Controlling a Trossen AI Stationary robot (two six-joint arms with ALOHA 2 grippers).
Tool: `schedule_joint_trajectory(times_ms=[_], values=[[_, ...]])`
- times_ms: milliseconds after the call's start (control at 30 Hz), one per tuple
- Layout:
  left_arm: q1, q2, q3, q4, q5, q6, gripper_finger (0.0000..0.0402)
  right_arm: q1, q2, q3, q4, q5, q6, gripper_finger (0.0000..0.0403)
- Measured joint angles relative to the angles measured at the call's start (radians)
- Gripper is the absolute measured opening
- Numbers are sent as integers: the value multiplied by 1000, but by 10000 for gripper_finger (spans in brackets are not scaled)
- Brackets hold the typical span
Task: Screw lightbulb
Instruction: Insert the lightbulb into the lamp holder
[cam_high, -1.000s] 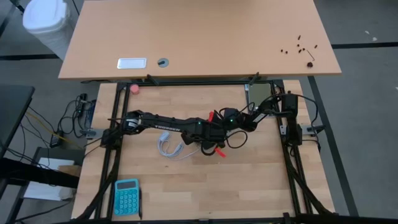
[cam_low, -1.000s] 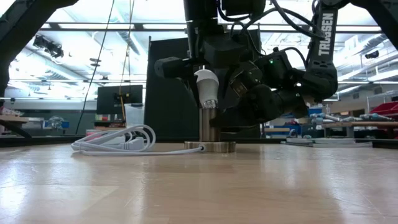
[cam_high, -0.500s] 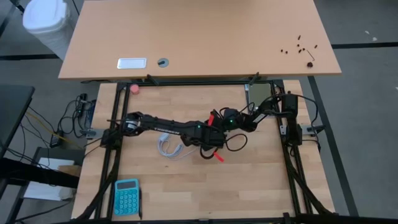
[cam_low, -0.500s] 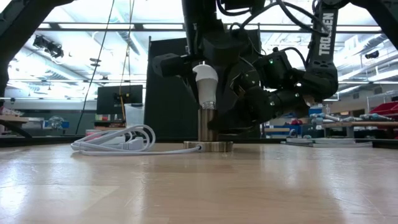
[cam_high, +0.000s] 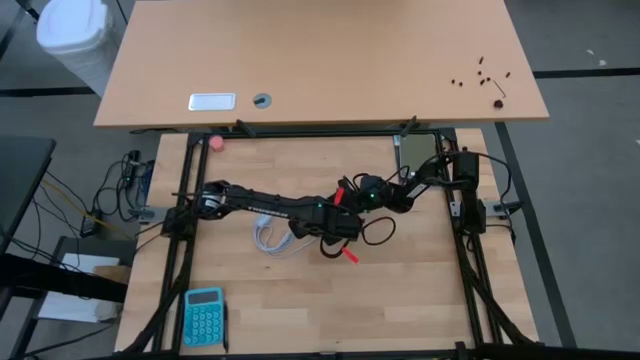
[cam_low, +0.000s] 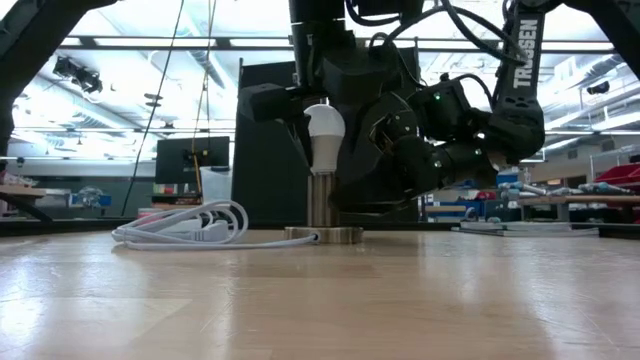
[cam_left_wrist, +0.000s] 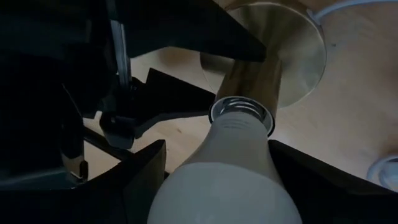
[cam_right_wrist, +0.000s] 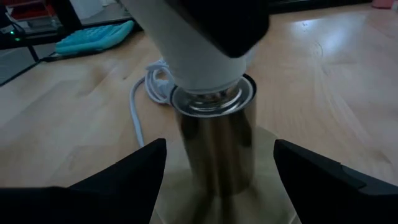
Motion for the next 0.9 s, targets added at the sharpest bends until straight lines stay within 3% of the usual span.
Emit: schedule_joint_trajectory(times_ms=[900], values=[[4, -2, 0, 16, 98, 88, 282, -5, 0, 0, -5, -6, -36, 309]])
